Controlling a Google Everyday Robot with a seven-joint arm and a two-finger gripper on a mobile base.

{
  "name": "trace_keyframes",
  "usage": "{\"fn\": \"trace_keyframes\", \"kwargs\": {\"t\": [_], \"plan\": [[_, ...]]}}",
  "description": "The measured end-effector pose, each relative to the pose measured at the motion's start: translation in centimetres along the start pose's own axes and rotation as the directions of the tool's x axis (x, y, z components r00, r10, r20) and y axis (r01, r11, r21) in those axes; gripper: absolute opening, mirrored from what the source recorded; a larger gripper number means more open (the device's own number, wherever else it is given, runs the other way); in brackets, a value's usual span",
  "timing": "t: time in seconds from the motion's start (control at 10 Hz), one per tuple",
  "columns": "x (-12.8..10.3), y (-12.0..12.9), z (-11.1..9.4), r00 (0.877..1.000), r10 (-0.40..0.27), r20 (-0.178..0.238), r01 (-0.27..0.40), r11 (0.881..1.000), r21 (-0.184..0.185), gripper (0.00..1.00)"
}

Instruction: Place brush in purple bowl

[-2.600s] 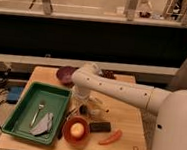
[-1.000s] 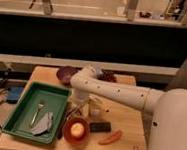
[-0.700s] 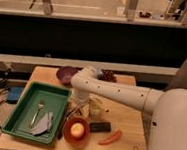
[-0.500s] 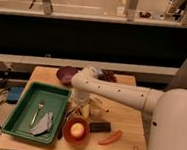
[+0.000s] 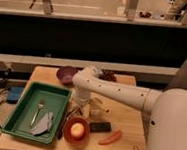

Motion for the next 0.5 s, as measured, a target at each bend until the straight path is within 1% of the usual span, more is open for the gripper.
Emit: {"fn": "trace_keyframes", "kwargs": {"t": [0.5], "plan": [[-0.3, -0.4, 1.4, 0.999, 0.007, 0.035, -0.005, 0.998, -0.059, 0.80]]}}
